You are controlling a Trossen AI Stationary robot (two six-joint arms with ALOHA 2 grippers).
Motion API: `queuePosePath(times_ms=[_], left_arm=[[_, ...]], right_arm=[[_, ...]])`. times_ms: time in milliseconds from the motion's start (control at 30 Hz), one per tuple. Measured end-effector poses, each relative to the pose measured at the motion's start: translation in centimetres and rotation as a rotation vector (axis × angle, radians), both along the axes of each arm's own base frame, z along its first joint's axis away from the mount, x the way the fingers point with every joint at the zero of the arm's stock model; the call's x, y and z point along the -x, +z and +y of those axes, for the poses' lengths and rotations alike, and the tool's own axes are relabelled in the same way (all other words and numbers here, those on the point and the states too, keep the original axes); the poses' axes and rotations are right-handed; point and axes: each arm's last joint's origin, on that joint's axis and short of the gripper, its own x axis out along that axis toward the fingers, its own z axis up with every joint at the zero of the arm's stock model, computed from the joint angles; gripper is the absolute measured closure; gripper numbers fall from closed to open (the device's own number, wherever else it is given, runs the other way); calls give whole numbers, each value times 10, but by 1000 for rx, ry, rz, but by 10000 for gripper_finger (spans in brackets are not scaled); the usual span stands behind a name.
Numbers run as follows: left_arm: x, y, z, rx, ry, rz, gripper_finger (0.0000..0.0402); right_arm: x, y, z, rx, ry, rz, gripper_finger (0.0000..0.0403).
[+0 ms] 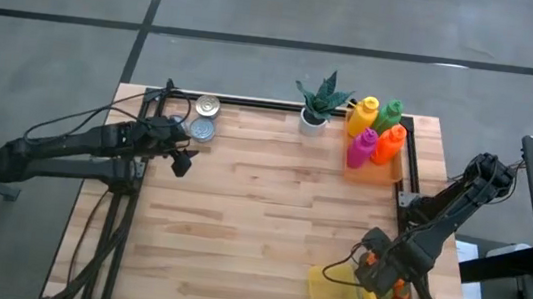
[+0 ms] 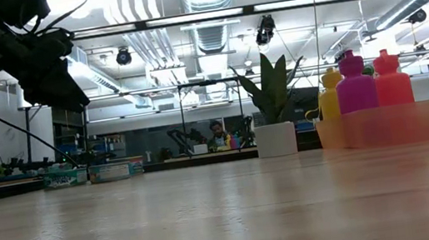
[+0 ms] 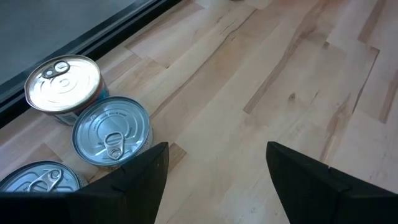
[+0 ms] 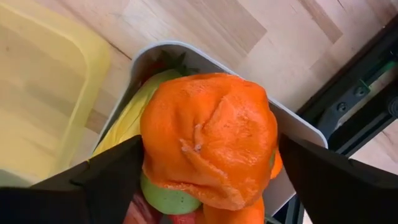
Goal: Pick & Place Food Item
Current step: Put the orange into the gray bin, then put the blue tuna can into the yellow bin
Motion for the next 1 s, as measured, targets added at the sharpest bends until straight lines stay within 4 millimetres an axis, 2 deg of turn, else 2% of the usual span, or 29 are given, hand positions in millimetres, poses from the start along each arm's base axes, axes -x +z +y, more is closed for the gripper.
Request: queuePosePath(times_ms=[300,567,800,1000], left_arm=[[0,0,0,0,0,0,126],[0,0,0,0,0,0,126],[0,0,0,0,0,0,126],[0,0,0,0,0,0,126]], right_arm=[[4,2,-1,-41,0,70,25],[8,25,-5,-72,0,34,25],[10,42,-13,31,19,-20,25],[10,59,-20,120,80,-153,25]])
